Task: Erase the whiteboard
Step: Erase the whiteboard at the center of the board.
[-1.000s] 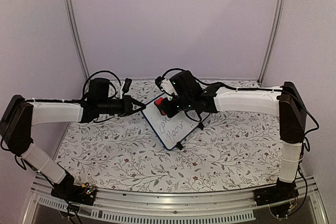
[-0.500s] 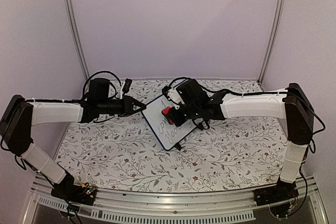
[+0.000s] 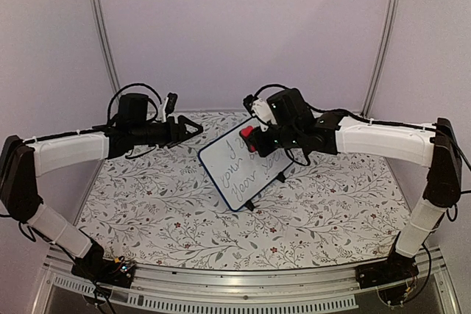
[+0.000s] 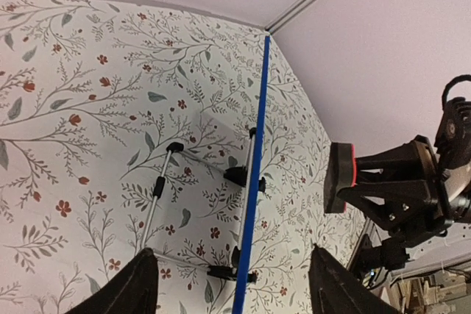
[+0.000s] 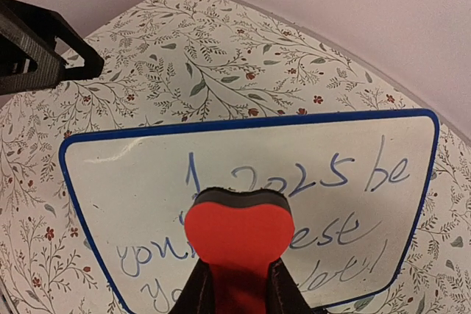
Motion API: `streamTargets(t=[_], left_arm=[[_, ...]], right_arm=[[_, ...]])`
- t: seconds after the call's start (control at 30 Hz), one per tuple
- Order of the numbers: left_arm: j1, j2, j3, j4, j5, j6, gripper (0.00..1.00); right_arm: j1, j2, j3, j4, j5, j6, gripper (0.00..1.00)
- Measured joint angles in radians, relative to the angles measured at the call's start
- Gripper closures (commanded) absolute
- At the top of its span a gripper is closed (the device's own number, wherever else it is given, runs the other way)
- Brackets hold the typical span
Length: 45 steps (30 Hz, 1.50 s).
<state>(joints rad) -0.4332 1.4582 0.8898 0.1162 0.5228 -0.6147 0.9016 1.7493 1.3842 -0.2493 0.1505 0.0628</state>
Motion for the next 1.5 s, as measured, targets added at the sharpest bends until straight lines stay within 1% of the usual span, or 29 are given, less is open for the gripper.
streamTargets(t=[0.17, 0.3, 0.43, 0.53, 0.73, 0.83, 0.97, 1.2, 1.33, 1.5], left_arm=[[0.000, 0.021, 0.181, -0.093, -0.042, 0.021, 0.24], [-0.006, 0.072, 0.256, -0.108, -0.035, 0.045, 0.29], [-0.020, 0.117, 0.228, -0.117, -0.020, 0.074, 0.34], [-0.044, 0.143, 0.198, -0.137, -0.006, 0.097, 0.36], [-0.090, 0.160, 0.190, -0.143, 0.008, 0.126, 0.42], [-0.095, 0.161, 0.190, -0.142, 0.009, 0.133, 0.47], [-0.095, 0.164, 0.189, -0.129, 0.009, 0.135, 0.57], [-0.096, 0.178, 0.188, -0.117, 0.012, 0.132, 0.69], [-0.097, 0.181, 0.187, -0.113, 0.013, 0.133, 0.71], [-0.097, 0.181, 0.187, -0.109, 0.015, 0.132, 0.77]], right_arm=[[-0.035, -0.037, 0.000, 0.003, 0.002, -0.004, 0.94], [-0.043, -0.037, 0.000, 0.002, -0.002, -0.004, 0.93], [-0.043, -0.034, 0.000, 0.002, -0.025, -0.003, 0.93], [-0.043, -0.021, 0.001, 0.002, -0.048, -0.002, 0.93], [-0.042, 0.037, 0.030, -0.001, -0.088, 0.001, 0.93], [-0.036, 0.064, 0.039, -0.004, -0.104, 0.003, 0.93], [-0.025, 0.090, 0.055, -0.006, -0.109, 0.005, 0.93], [-0.019, 0.109, 0.072, -0.008, -0.119, 0.005, 0.93], [-0.019, 0.125, 0.110, -0.013, -0.125, 0.005, 0.93], [-0.019, 0.143, 0.143, -0.014, -0.130, 0.005, 0.93]])
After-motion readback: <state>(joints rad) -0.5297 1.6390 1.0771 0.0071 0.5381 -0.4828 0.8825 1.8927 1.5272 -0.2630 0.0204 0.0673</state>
